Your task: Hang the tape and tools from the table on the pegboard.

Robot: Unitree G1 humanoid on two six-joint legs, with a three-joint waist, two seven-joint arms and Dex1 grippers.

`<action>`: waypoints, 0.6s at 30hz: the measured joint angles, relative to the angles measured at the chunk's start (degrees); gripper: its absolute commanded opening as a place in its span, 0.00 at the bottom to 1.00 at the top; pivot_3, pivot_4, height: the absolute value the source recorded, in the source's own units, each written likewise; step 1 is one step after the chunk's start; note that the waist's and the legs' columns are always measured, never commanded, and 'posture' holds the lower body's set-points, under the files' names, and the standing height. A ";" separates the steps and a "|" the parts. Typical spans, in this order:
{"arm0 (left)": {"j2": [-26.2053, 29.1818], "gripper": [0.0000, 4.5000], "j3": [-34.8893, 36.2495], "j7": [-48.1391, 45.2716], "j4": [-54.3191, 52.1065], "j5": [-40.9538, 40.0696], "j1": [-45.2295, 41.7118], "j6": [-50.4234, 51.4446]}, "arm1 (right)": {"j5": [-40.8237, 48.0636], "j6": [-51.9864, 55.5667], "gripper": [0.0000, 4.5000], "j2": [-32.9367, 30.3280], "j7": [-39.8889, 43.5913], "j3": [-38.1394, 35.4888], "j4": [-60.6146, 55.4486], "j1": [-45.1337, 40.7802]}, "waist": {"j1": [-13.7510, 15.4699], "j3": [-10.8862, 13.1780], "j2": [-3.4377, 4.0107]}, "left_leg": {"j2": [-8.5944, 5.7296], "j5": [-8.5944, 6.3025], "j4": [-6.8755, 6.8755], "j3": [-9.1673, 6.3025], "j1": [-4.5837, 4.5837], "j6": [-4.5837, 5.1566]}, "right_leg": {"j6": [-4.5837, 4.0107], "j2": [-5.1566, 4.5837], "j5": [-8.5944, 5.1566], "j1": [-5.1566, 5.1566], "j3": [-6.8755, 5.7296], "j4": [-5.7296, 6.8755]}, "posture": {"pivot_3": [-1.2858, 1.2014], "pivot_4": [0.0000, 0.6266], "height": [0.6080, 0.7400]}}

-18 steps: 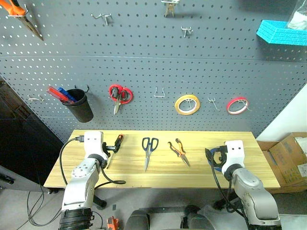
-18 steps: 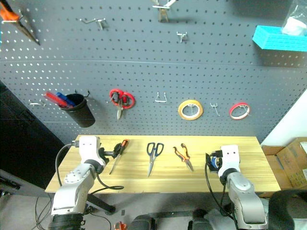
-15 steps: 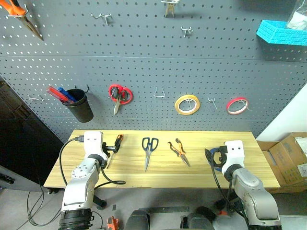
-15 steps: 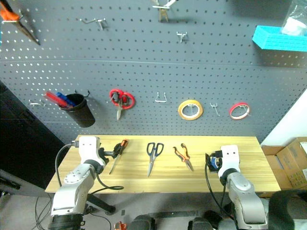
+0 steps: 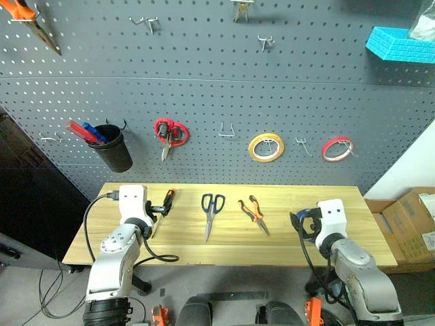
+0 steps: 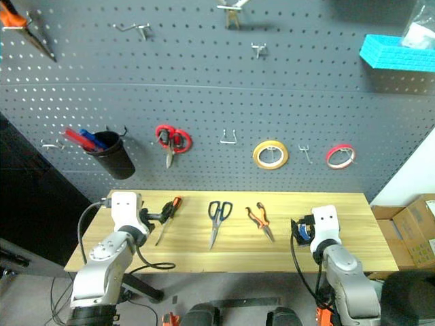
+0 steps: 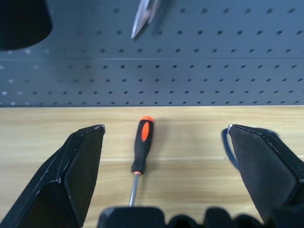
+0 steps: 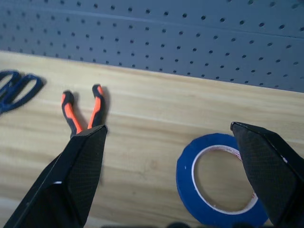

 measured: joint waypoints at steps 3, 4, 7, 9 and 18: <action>-0.72 0.99 -4.91 -6.82 -0.37 -4.28 -6.24 4.35 | 0.55 2.52 1.00 -4.38 4.66 2.08 0.35 -3.30 | 0.14 1.55 -0.01 | -0.03 0.02 0.08 0.00 -0.09 0.02 | 0.01 -0.03 0.01 -0.02 -0.02 0.00 | 0.56 0.28 1.00; -1.28 0.99 -6.24 -8.29 -0.73 -5.45 -7.84 5.35 | 0.70 3.10 1.00 -5.25 5.79 2.61 0.71 -4.35 | 0.04 1.98 -0.06 | -0.05 0.05 0.10 0.01 -0.10 0.06 | 0.03 -0.03 0.02 0.09 0.05 0.01 | 0.56 0.29 1.00; -3.91 0.99 -10.49 -13.52 -1.11 -9.82 -12.98 9.46 | 1.25 5.21 1.00 -9.24 10.84 4.59 3.48 -7.36 | -0.38 3.18 -0.28 | -0.08 0.04 0.08 0.09 -0.11 0.08 | 0.44 -0.01 0.14 0.13 0.18 -0.02 | 0.55 0.34 1.00; -5.99 0.99 -13.82 -16.64 -0.49 -12.15 -14.72 12.33 | 1.65 6.24 1.00 -11.44 13.83 5.49 7.20 -10.08 | -0.65 3.98 -0.39 | -0.12 0.00 0.04 0.18 -0.18 0.15 | 0.58 -0.01 0.07 0.01 0.36 -0.01 | 0.54 0.37 1.00; -11.52 0.99 -25.12 -23.59 9.50 -13.93 -16.10 18.30 | 1.46 4.99 1.00 -16.11 22.13 6.13 27.04 -19.83 | -2.17 6.76 -0.30 | -0.02 -0.20 0.07 0.16 -0.81 0.50 | 0.47 0.20 0.13 -0.67 0.70 0.16 | 0.53 0.45 1.00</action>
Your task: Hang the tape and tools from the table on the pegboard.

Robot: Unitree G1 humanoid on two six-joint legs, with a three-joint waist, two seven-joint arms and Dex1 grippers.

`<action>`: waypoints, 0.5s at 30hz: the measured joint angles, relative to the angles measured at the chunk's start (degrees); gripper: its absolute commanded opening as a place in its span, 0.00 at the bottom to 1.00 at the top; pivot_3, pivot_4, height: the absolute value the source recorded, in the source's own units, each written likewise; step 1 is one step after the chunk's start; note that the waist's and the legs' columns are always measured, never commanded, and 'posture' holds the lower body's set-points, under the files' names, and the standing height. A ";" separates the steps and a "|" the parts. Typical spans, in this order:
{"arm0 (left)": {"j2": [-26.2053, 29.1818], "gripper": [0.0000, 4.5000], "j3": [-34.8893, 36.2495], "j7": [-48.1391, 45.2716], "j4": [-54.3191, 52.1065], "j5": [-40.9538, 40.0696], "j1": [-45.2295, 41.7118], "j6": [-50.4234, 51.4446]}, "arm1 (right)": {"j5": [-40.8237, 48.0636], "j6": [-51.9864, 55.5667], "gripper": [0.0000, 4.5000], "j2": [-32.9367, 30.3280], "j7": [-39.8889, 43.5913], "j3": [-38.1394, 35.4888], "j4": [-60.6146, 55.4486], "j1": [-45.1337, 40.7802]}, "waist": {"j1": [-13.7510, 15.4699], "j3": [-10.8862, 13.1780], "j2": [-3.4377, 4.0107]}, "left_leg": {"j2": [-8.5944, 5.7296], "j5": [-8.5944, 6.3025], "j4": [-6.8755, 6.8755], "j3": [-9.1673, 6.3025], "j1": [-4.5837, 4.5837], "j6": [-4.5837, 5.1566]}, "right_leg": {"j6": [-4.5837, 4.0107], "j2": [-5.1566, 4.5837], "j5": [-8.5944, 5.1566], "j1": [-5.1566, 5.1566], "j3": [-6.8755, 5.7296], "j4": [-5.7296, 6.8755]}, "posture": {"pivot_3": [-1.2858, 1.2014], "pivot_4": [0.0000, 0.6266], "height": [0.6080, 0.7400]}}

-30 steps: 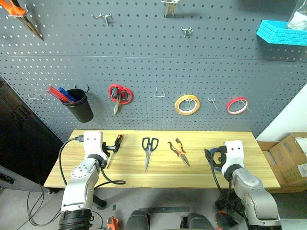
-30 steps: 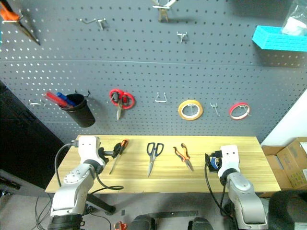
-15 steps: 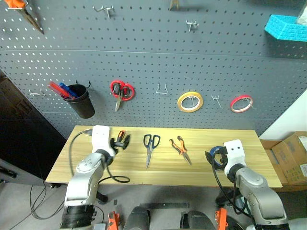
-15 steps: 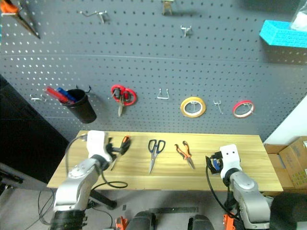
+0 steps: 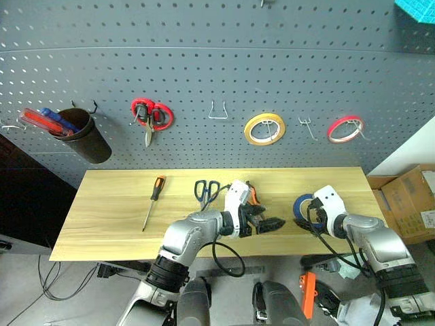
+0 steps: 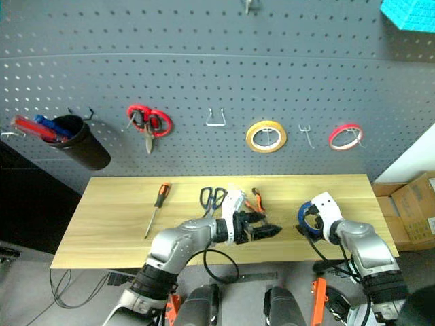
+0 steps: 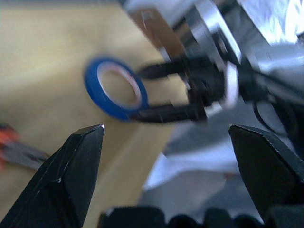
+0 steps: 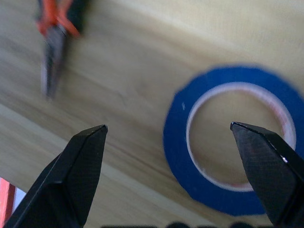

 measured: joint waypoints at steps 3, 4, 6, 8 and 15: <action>-0.94 0.99 -1.02 -0.13 3.56 1.58 -1.17 -1.28 | 0.22 -0.01 1.00 1.50 0.21 -0.56 6.53 -3.54 | -0.01 1.07 0.03 | 0.02 0.00 0.17 -0.03 -0.01 0.00 | 0.01 0.02 -0.01 -0.03 0.00 0.19 | 0.54 0.46 1.00; -1.28 0.99 -1.25 -0.14 4.52 2.01 -1.47 -1.65 | 0.32 0.02 1.00 2.07 0.21 -0.73 7.76 -4.36 | -0.01 1.24 0.06 | 0.02 0.00 0.30 -0.03 -0.08 0.00 | 0.03 0.01 -0.02 -0.08 0.01 0.30 | 0.54 0.46 1.00; -1.60 0.99 -1.62 -0.17 5.82 2.67 -1.78 -2.26 | 0.61 0.00 1.00 2.92 0.37 -0.74 9.92 -5.56 | 0.03 1.47 0.05 | 0.02 -0.02 0.53 -0.03 -0.17 0.03 | 0.06 0.01 -0.04 -0.15 0.04 0.47 | 0.54 0.47 1.00; -1.79 0.99 -1.60 -0.17 6.59 3.03 -2.08 -2.84 | 0.63 0.00 1.00 3.25 0.76 -0.74 11.23 -6.27 | 0.06 1.81 0.04 | 0.01 -0.02 0.65 -0.02 -0.17 0.03 | 0.26 0.00 -0.15 -0.15 0.04 0.55 | 0.54 0.47 1.00; -2.53 1.00 -1.57 -0.32 7.54 3.96 -3.65 -3.09 | 0.01 -0.60 0.87 3.55 2.08 -0.78 16.32 -9.21 | 0.14 2.42 0.02 | 0.00 -0.02 0.84 0.03 -0.16 0.02 | 0.40 -0.03 -0.14 -0.14 0.12 0.66 | 0.54 0.48 1.00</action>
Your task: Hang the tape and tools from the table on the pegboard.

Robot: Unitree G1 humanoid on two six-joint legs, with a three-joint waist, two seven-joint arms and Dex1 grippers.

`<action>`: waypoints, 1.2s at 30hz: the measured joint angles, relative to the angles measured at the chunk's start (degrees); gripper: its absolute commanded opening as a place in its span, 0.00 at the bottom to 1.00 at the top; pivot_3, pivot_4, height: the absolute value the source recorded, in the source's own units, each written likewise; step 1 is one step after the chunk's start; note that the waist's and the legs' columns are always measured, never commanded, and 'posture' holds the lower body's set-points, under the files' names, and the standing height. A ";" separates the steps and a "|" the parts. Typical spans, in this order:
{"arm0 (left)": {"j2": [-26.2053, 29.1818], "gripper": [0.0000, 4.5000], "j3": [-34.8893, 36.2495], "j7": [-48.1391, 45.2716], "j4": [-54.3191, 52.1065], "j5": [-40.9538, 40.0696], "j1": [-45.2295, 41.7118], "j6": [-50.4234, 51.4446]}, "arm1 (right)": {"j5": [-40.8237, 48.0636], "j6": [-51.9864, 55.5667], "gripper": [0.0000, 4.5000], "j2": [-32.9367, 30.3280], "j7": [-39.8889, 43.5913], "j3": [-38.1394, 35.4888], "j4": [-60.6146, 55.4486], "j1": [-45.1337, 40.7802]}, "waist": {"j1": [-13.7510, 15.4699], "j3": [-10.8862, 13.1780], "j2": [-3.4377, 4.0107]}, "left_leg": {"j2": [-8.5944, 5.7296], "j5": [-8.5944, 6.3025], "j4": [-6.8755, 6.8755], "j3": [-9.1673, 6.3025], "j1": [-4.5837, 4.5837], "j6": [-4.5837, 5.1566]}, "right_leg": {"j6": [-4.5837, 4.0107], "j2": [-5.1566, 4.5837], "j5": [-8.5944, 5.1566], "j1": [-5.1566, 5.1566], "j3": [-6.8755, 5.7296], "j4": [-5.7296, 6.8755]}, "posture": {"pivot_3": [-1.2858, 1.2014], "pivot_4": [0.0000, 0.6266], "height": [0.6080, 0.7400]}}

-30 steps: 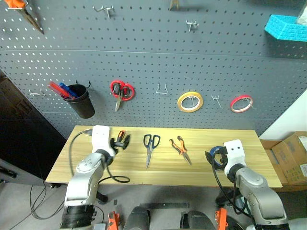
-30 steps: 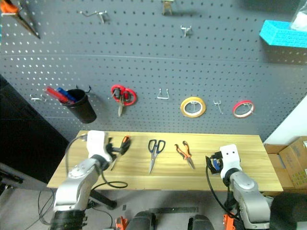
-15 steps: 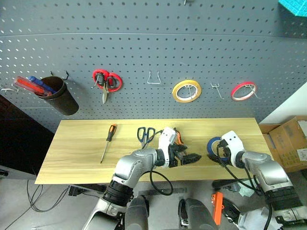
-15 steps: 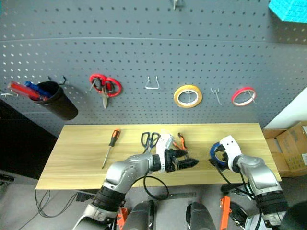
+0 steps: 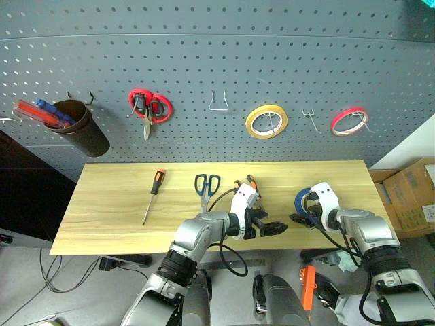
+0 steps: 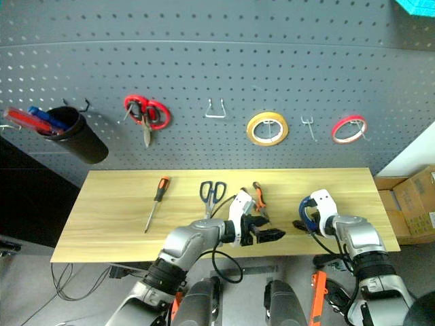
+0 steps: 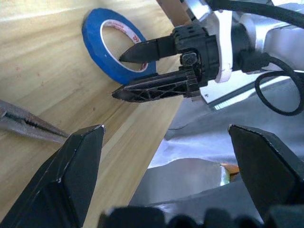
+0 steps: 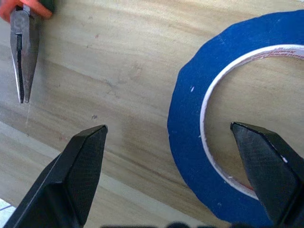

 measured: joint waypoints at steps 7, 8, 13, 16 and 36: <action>0.01 1.00 0.24 -0.02 0.24 0.15 0.00 -0.45 | -1.18 -1.97 0.37 -0.35 0.06 -0.14 1.63 0.04 | 0.02 0.01 0.00 | 0.01 0.00 -0.04 0.00 0.00 0.00 | 0.01 0.01 0.00 -0.01 0.08 -0.01 | 0.54 0.47 1.00; 0.01 1.00 0.25 -0.02 0.24 0.15 0.02 -0.45 | -1.22 -2.06 0.27 -0.35 0.04 -0.16 1.63 0.18 | 0.02 0.01 0.00 | 0.01 0.00 -0.04 0.00 0.00 0.00 | 0.01 0.01 0.00 -0.01 0.08 -0.02 | 0.54 0.47 1.00; -0.17 1.00 0.52 -0.02 0.24 0.14 0.04 -0.45 | -1.50 -3.02 0.12 -0.35 -0.65 -0.19 1.12 1.06 | 0.02 0.01 0.00 | 0.00 0.00 -0.03 0.01 -0.01 0.00 | 0.01 0.00 0.00 -0.01 0.10 -0.02 | 0.54 0.45 1.00; -0.57 1.00 0.81 -0.02 0.54 0.08 -0.35 -0.39 | -3.23 -4.71 0.12 -1.17 -2.18 0.05 -4.17 5.21 | 0.29 0.00 0.03 | -0.01 0.00 -0.04 -0.03 -0.09 0.00 | 0.02 0.00 -0.01 -0.05 0.05 -0.04 | 0.53 0.41 1.00; 8.61 1.00 24.26 1.33 -19.01 -25.40 -4.34 22.60 | -33.12 -38.58 0.12 -0.16 -31.85 5.22 -42.21 26.57 | -1.44 -2.62 -0.22 | -0.13 0.61 0.25 0.26 -0.77 -0.56 | 0.47 -0.04 0.77 -0.88 0.28 0.04 | 0.51 0.14 1.00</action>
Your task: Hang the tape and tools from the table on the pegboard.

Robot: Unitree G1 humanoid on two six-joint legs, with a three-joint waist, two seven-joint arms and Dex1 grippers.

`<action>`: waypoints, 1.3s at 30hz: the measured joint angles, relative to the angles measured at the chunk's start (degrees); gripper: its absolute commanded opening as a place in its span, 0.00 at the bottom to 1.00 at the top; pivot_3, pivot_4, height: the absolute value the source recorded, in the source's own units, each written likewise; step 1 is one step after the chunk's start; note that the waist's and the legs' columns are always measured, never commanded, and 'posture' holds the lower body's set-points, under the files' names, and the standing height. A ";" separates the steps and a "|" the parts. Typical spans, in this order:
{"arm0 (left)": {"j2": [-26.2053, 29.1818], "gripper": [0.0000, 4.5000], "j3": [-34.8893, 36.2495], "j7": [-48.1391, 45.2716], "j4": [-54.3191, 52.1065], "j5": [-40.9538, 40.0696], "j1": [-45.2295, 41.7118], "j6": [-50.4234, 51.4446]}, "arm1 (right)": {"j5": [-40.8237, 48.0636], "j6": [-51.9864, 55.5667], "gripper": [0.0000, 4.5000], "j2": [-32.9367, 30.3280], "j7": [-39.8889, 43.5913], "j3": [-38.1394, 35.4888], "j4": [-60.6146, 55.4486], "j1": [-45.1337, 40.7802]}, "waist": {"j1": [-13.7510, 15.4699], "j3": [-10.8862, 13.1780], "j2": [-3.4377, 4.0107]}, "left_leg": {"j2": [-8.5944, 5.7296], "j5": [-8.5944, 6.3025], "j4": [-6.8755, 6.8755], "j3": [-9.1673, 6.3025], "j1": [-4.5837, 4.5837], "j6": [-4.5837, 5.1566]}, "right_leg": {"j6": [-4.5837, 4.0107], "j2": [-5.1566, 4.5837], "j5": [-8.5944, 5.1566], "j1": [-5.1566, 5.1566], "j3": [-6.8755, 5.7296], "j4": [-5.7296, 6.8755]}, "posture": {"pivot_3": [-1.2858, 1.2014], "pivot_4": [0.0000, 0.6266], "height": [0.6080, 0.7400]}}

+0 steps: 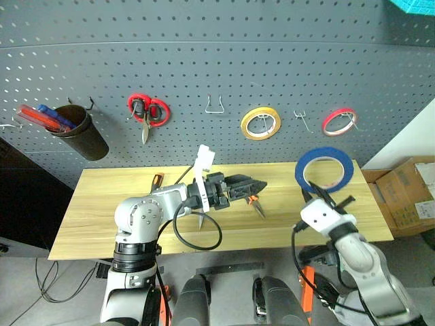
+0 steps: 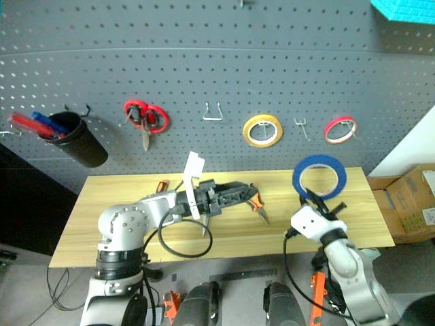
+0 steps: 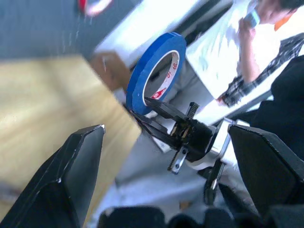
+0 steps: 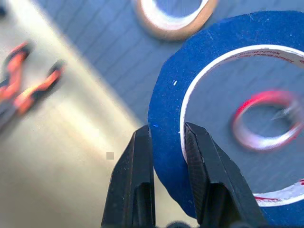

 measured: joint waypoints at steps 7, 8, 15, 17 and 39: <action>-2.68 1.00 -1.00 1.63 8.55 4.45 -5.46 -8.35 | 2.32 -9.92 0.12 0.02 1.57 0.20 19.56 -16.16 | 0.26 -1.43 -0.36 | -0.02 0.11 0.13 0.04 0.04 0.16 | -0.19 0.10 0.22 0.12 0.19 -0.02 | 0.52 0.12 1.00; -3.07 1.00 -1.27 1.66 9.29 4.77 -5.93 -9.12 | 3.18 -10.88 0.12 0.03 2.36 0.20 21.66 -17.64 | 0.25 -1.52 -0.36 | -0.02 0.11 0.12 0.07 0.04 0.16 | -0.19 0.11 0.22 0.12 0.21 -0.02 | 0.52 0.12 1.00; -5.26 1.00 -3.02 1.87 11.27 5.85 -6.68 -11.82 | 12.00 -13.25 0.12 0.30 12.13 -0.57 32.98 -22.91 | 0.12 -1.59 -0.33 | 0.03 0.12 0.10 0.14 0.05 0.13 | -0.44 0.15 0.38 0.09 0.28 0.01 | 0.52 0.13 1.00; -5.14 1.00 -3.22 1.85 11.27 5.88 -6.67 -12.01 | 14.38 -13.24 0.12 0.36 15.05 -0.76 34.40 -23.81 | 0.10 -1.59 -0.32 | 0.04 0.12 0.11 0.14 0.08 0.13 | -0.45 0.16 0.38 0.09 0.28 0.05 | 0.52 0.14 1.00; -2.94 1.00 -4.97 1.41 10.68 7.71 -4.61 -13.22 | 20.90 5.50 1.00 5.24 17.39 -3.60 20.02 -14.24 | 0.10 -1.61 -0.28 | 0.17 0.16 0.07 0.26 0.27 0.09 | -0.46 0.26 0.43 0.13 0.44 0.18 | 0.52 0.24 1.00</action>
